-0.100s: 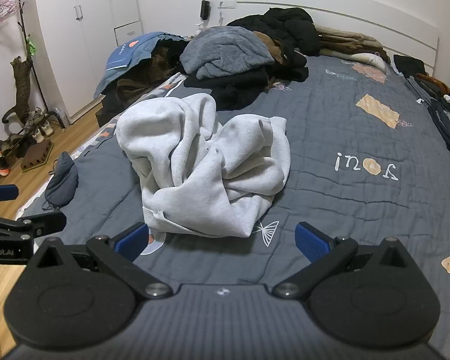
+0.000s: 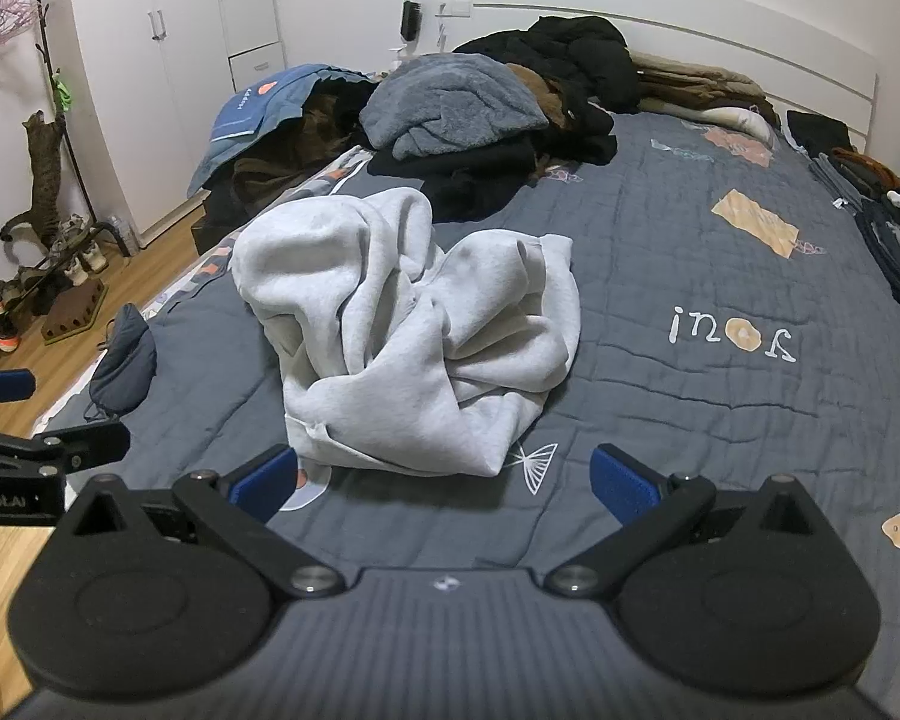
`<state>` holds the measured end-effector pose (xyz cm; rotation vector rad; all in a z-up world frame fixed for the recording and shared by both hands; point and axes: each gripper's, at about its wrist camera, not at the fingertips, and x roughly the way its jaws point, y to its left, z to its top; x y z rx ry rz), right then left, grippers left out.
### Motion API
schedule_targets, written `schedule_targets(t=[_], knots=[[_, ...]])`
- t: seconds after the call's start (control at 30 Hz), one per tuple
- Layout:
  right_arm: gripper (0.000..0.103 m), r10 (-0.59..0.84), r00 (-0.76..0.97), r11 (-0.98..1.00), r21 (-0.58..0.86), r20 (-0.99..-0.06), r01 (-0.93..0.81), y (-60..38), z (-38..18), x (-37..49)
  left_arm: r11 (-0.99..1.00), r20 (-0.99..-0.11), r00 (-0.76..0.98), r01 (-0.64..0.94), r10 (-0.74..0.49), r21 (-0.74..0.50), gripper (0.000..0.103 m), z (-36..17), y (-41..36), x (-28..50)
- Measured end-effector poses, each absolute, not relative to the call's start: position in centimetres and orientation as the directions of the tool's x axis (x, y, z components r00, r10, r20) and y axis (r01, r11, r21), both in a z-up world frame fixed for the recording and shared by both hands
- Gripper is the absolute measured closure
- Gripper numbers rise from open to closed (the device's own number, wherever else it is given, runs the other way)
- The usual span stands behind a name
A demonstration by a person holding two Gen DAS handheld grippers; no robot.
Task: Fold clothes
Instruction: 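Move both grippers toward the crumpled grey hoodie on the bed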
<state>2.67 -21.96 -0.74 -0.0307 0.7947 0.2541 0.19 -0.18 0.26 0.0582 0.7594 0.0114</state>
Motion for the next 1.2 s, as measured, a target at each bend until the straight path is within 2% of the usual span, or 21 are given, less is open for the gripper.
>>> schedule_targets(t=[0.43,1.2], knots=[[0.0,0.184,0.681,0.976,0.049,-0.709,-0.213,-21.9,-1.22,3.04,0.998,-0.666,0.745,0.008,0.032,0.057,0.0,0.49,-0.15,0.82],[0.0,0.227,0.665,0.968,0.09,-0.712,-0.235,-21.76,-1.65,3.62,0.998,-0.634,0.773,0.024,0.02,0.061,0.0,0.6,-0.16,0.56]])
